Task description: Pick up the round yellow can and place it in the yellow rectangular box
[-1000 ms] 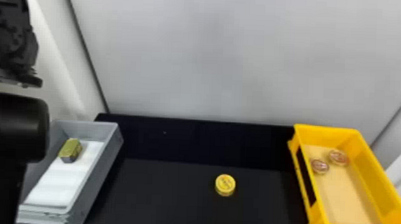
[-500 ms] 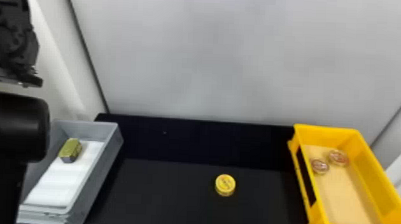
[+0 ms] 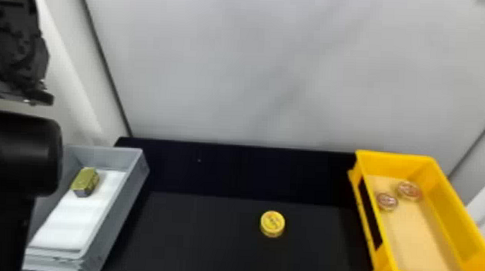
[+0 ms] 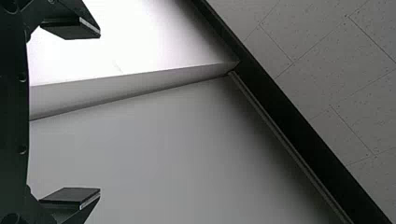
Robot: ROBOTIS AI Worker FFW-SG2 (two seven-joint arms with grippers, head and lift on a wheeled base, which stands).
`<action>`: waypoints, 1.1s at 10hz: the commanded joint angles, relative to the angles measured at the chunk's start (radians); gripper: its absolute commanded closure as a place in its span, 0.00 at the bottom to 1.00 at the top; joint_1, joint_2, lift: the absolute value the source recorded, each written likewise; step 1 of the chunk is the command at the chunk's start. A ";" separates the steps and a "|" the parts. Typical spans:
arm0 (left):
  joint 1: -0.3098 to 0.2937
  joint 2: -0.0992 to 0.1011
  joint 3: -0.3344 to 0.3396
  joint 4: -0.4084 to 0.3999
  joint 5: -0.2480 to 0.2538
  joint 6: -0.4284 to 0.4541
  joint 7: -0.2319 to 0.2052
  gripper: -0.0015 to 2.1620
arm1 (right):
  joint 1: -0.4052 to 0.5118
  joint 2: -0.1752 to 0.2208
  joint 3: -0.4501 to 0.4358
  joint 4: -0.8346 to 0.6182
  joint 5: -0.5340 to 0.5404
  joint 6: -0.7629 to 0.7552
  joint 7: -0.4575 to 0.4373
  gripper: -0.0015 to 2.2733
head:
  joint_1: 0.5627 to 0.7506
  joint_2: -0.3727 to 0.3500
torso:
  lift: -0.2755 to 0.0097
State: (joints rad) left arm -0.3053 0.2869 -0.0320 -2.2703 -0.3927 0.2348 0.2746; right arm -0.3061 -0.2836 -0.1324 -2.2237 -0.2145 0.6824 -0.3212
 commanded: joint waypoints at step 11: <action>-0.003 -0.026 -0.017 0.032 0.014 -0.032 0.009 0.04 | -0.171 -0.002 0.275 1.056 -0.095 0.255 0.792 0.03 | 0.53 0.59 | 0.93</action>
State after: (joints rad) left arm -0.3053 0.2657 -0.0449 -2.2448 -0.3803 0.2092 0.2826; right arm -0.4565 -0.3100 0.0973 -1.2790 -0.3951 0.9602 0.4095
